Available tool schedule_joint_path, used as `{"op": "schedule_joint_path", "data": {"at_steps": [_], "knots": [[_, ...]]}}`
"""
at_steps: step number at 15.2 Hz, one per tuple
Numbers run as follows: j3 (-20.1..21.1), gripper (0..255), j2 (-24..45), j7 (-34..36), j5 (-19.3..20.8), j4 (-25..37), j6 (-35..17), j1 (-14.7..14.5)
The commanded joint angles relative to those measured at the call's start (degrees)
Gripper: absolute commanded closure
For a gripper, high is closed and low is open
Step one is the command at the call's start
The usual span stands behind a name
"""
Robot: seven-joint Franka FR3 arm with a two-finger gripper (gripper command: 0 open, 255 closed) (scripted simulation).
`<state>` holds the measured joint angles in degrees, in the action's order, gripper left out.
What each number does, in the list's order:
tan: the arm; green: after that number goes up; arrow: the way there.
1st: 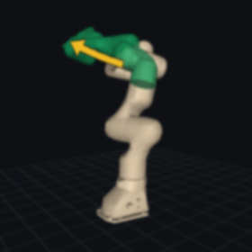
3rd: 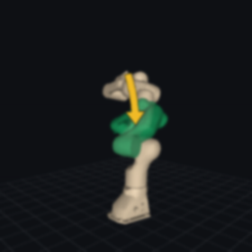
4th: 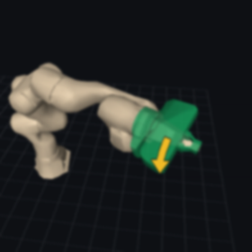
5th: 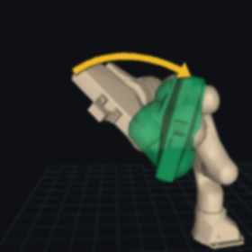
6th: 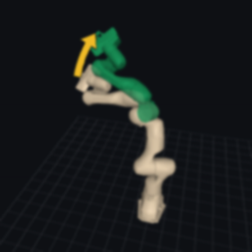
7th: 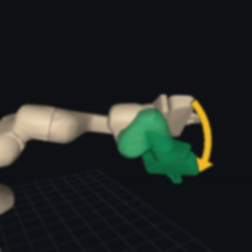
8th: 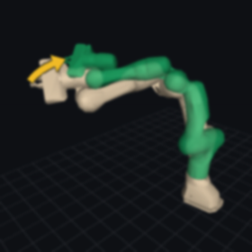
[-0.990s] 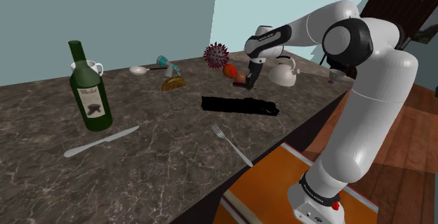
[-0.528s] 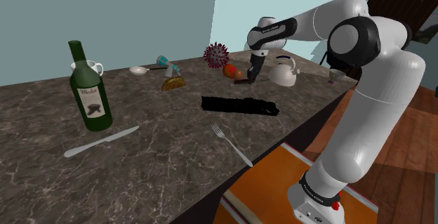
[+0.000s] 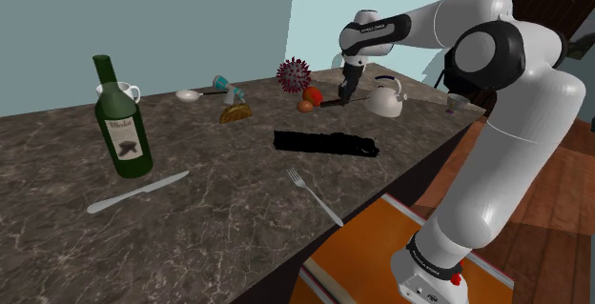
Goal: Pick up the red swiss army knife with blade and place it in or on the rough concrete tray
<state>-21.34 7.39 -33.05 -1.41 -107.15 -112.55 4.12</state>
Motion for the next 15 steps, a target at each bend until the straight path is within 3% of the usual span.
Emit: {"op": "schedule_joint_path", "data": {"at_steps": [1,8,15], "knots": [[0.0,255,-0.35,0.12,0.15,0.48,0.83,-0.05],[3.76,255,-12.22,9.99,4.27,-12.77,-1.05,-4.54],[9.15,255,-21.53,19.62,5.62,-23.01,-1.88,-7.82]]}}
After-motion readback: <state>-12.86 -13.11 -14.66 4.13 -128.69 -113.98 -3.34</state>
